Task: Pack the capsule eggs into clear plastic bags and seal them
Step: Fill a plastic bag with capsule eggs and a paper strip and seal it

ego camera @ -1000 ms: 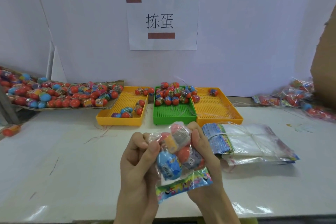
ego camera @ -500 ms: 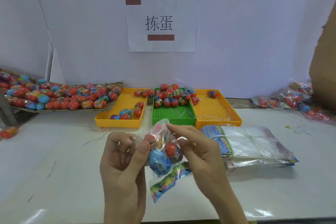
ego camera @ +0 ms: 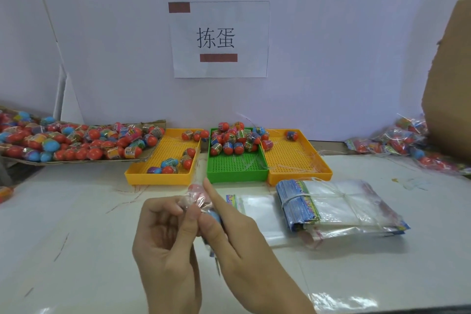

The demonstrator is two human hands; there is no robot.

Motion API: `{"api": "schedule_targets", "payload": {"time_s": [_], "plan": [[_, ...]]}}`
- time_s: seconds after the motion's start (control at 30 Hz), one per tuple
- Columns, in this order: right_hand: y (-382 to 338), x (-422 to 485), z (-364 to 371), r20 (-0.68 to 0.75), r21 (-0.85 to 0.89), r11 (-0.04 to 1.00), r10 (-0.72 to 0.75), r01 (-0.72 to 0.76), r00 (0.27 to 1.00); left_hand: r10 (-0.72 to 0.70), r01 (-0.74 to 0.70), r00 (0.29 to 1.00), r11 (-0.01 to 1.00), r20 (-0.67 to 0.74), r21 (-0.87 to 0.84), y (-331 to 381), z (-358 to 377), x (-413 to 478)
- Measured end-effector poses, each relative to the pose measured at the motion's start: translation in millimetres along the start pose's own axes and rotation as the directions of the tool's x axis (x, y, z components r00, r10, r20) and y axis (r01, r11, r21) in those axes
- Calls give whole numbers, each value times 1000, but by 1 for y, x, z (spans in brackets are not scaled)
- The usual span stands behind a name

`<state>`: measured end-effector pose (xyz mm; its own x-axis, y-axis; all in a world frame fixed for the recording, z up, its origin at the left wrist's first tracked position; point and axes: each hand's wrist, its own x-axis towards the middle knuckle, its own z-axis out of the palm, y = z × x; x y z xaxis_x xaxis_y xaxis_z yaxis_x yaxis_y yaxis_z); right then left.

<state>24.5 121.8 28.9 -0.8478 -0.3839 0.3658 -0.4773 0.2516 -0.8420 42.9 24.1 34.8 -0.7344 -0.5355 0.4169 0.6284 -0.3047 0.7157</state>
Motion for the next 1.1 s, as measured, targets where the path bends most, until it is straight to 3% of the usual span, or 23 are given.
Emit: {"api": "schedule_targets", "payload": {"time_s": [0.2, 0.37, 0.4, 0.47, 0.53, 0.6, 0.67, 0.77, 0.93, 1.1], "plan": [[-12, -1, 13, -146, 53, 989, -132, 141, 980, 112, -109, 991, 993, 71, -50, 12, 3, 2], [-11, 0, 6, -172, 376, 926, 43, 26, 984, -63, 90, 991, 967, 118, -239, 10, 0, 7], [-10, 0, 2, -146, 478, 878, 122, -37, 982, -81, 94, 994, 972, 69, -217, 8, -4, 9], [-9, 2, -9, -65, 706, 699, 220, -111, 973, -85, 87, 995, 995, -51, 39, 4, -12, 18], [-9, 2, -18, -5, 847, 523, 189, -96, 982, -161, 160, 987, 948, -21, 274, 4, -13, 22], [-8, 2, -21, -4, 884, 462, 161, -72, 987, -301, 271, 952, 913, 55, 305, 4, -11, 18], [-4, 4, -20, -36, 852, 514, 247, -99, 968, -321, 294, 947, 897, 27, 331, 6, -6, 14], [6, 7, -17, -137, 718, 673, 388, -178, 911, -177, 186, 982, 901, -60, 391, 13, -1, 12], [4, 8, -19, -79, 728, 663, 337, -176, 938, -50, 61, 998, 874, -36, 482, 20, 0, 10], [3, 5, -20, -267, 638, 770, 261, -33, 928, -132, 129, 991, 902, -21, 411, 10, -5, 9]]}}
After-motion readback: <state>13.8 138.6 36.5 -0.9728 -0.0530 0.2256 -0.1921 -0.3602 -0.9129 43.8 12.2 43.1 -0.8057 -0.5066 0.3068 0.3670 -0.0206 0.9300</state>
